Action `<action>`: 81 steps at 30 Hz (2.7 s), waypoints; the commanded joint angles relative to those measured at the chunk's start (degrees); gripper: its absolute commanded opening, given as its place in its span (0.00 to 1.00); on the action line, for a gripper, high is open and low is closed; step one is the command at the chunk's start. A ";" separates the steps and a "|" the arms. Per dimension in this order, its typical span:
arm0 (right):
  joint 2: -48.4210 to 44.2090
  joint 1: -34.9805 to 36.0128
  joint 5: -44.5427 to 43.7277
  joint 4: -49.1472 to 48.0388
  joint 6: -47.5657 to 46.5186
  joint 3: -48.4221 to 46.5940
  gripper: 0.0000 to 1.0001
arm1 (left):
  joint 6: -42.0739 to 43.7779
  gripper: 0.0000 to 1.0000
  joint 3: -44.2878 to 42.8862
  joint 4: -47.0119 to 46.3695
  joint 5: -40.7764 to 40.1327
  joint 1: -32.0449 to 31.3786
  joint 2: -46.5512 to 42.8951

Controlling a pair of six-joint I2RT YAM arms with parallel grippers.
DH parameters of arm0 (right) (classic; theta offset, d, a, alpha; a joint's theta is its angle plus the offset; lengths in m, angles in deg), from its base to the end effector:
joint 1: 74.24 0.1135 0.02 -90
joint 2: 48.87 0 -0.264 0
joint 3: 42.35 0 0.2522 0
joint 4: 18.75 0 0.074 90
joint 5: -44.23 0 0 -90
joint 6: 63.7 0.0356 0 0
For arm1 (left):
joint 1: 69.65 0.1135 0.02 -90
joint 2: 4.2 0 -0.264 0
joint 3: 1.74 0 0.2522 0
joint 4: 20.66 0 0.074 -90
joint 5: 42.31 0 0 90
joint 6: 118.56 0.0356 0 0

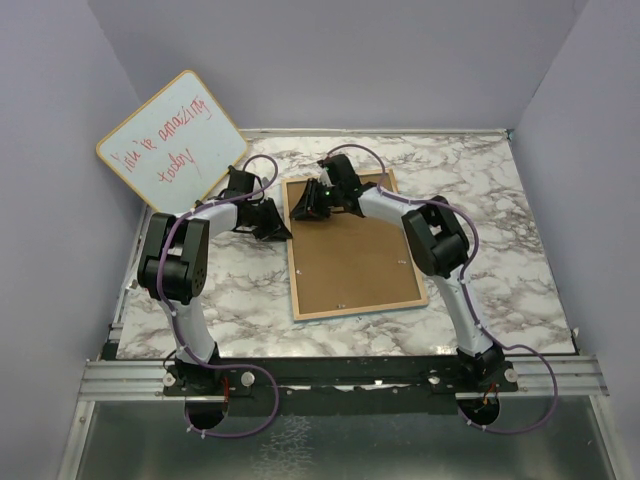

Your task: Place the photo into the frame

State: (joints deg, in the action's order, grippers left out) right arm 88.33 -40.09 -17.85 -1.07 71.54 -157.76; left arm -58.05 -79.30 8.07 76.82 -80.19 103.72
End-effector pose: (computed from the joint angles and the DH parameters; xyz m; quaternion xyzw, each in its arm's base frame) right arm 0.4287 0.3109 0.1322 -0.0177 0.8835 0.4324 0.1794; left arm 0.3634 -0.0852 0.1471 -0.0875 0.9312 -0.3160 0.1594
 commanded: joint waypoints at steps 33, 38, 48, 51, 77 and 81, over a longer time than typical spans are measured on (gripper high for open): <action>5.23 3.12 -4.45 -16.02 29.10 7.92 0.37 | 1.13 0.02 0.33 2.76 -7.42 -0.27 5.87; 3.54 3.96 -7.40 -13.28 29.93 8.01 0.37 | 0.63 0.01 -0.07 2.55 -7.35 -0.26 6.16; -0.47 3.91 -13.88 -4.56 25.81 9.79 0.28 | 0.64 0.02 -1.10 2.60 -7.74 0.13 6.05; 1.00 3.91 -14.53 -4.01 25.95 8.70 0.22 | 0.80 0.02 -0.77 2.70 -7.60 0.10 5.96; -13.45 2.50 -22.38 -17.80 -2.95 17.18 0.35 | 0.40 0.02 -2.31 3.31 -7.52 0.70 6.15; -8.96 2.51 -18.34 -13.15 -11.57 9.44 0.32 | 0.45 0.02 -2.05 3.32 -7.50 0.70 6.16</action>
State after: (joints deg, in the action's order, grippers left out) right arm 77.27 -37.34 -36.30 -18.51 71.19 -142.06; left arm -58.95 -82.62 8.98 75.70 -79.34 105.75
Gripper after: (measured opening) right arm 0.330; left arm 0.198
